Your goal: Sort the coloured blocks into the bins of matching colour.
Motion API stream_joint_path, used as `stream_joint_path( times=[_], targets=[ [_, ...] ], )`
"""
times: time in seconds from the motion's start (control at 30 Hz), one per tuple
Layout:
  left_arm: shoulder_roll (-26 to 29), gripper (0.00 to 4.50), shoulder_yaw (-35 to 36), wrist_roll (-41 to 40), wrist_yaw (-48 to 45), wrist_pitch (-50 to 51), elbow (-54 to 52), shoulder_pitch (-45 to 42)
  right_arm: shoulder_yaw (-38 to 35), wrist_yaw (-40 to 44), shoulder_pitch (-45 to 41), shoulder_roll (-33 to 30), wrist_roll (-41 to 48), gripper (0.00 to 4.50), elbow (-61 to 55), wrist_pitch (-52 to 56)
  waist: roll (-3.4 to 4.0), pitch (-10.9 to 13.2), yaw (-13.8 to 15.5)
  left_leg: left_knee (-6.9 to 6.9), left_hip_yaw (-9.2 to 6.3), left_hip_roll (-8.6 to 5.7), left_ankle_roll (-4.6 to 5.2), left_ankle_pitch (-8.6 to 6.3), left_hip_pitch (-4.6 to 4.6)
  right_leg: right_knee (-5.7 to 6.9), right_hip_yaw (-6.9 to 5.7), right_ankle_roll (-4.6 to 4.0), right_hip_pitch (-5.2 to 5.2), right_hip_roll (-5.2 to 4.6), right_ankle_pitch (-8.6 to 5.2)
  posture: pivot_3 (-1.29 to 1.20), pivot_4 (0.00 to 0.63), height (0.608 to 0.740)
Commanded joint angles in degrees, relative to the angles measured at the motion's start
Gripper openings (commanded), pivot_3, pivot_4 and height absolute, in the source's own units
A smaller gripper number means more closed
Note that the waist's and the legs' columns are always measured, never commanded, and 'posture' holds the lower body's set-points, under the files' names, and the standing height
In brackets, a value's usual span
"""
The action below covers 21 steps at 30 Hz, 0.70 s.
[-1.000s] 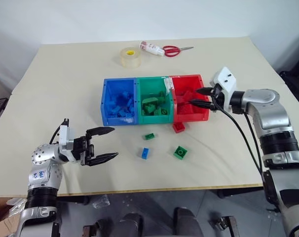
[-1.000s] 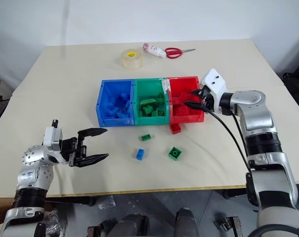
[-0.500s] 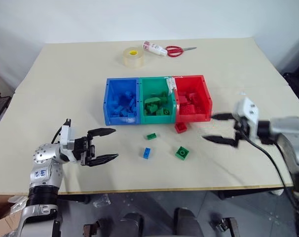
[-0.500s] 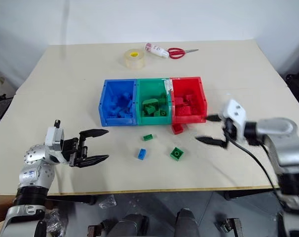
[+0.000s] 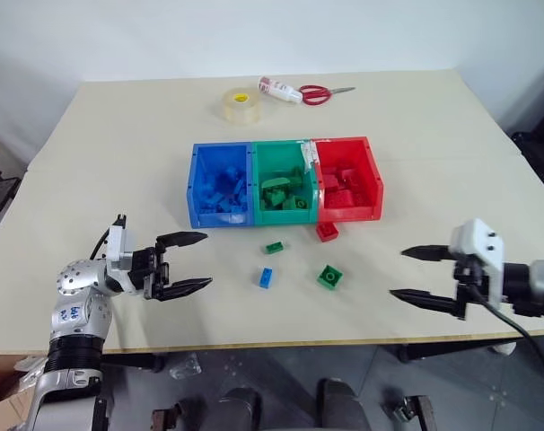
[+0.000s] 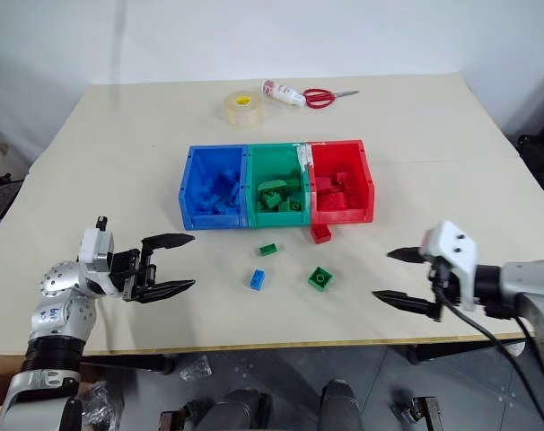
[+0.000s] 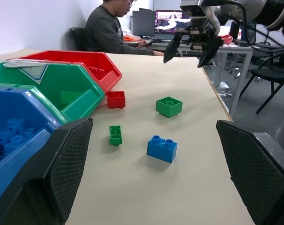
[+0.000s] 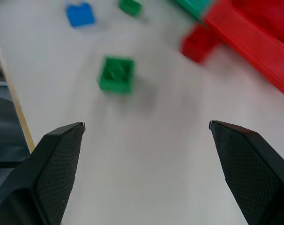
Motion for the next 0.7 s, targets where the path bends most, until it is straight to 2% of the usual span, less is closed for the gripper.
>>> stream_joint_path(
  times=[0.03,0.2,0.37,0.47,0.7],
  targets=[
    [0.08,4.50,0.43,-0.60,-0.32,-0.10,-2.01,0.35,8.09,-2.43,-5.99,3.00,-2.02,4.44,0.07,0.20,0.00,0.00,-0.01,0.00,0.00,-0.01,0.00,0.00,0.00,0.00,0.00,0.00,0.00,-0.01,0.00,0.00,0.150,0.740],
    [0.08,4.50,0.77,-0.91,0.38,0.13,-4.17,2.07,18.95,-2.45,-13.92,7.20,-8.04,4.44,7.13,-2.84,-0.04,-0.01,-0.05,0.00,-0.04,-0.02,0.00,0.00,-0.01,0.01,-0.01,0.00,-0.01,-0.01,0.00,0.00,0.150,0.740],
    [0.41,4.50,1.62,-1.36,1.54,0.47,-6.64,4.20,23.61,-1.21,-16.92,9.50,-10.32,4.44,10.86,-4.44,-0.05,0.00,-0.08,-0.01,-0.08,-0.03,0.00,0.00,-0.02,0.02,-0.02,0.00,-0.03,-0.01,0.00,0.00,0.150,0.740],
    [0.58,4.50,2.07,-1.60,2.15,0.60,-7.98,5.73,24.49,-1.58,-17.32,10.40,-11.19,3.84,11.51,-5.47,-0.05,0.00,-0.10,-0.01,-0.09,-0.03,0.00,0.00,-0.02,0.02,-0.04,0.00,-0.02,0.01,0.01,0.00,0.150,0.740],
    [0.35,4.50,2.34,-1.49,2.77,0.74,-8.45,6.29,22.59,-1.69,-17.94,10.78,-10.77,1.49,10.61,-5.96,-0.05,0.00,-0.05,-0.01,-0.09,-0.03,0.00,0.00,-0.01,0.02,-0.04,-0.01,-0.02,0.01,0.01,0.00,0.150,0.740]
  ],
)
